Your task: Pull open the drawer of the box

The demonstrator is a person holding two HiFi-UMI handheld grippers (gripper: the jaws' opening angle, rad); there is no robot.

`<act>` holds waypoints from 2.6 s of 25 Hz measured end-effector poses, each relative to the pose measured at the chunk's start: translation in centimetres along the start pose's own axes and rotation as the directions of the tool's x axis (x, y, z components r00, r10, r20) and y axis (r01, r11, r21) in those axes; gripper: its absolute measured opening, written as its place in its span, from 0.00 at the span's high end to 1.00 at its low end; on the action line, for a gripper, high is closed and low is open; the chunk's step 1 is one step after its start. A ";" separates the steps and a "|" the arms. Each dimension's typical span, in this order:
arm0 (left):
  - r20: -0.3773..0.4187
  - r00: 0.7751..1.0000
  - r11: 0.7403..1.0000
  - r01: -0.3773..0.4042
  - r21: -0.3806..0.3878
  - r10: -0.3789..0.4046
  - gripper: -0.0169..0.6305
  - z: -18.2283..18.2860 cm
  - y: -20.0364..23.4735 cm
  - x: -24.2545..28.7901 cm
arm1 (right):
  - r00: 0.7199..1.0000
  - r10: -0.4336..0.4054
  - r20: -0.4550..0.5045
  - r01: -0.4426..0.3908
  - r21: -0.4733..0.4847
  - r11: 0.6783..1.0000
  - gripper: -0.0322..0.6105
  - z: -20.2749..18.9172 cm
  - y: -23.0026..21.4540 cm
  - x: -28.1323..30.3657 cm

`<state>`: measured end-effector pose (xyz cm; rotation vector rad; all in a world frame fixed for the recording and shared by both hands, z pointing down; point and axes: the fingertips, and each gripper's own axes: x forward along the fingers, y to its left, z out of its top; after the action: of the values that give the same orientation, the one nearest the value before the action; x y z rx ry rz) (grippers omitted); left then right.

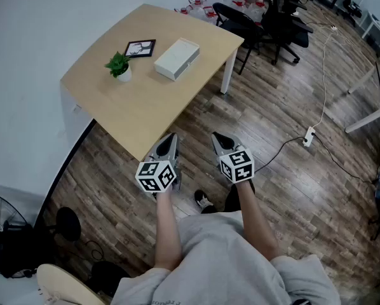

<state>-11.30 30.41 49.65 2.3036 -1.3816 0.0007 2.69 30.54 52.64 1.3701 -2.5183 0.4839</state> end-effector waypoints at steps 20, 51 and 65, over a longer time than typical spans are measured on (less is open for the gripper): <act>0.015 0.999 0.999 -0.039 -0.011 0.039 0.89 2.7 5.9 2.7 | 1.000 0.020 -0.012 -0.020 0.017 1.000 0.95 1.5 -2.1 7.0; 0.030 0.992 0.982 -0.124 0.144 0.121 0.89 18.2 17.7 29.4 | 0.997 0.010 0.070 -0.019 0.125 0.992 0.95 15.6 -21.3 29.8; -0.075 0.991 0.984 -0.096 0.149 0.108 0.89 15.6 19.4 34.3 | 0.993 0.116 -0.009 -0.114 0.116 0.987 0.95 14.4 -23.4 32.6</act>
<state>-13.97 -11.90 50.78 2.3180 -1.4995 0.2336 4.34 -11.99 55.16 1.2578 -2.6036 0.6698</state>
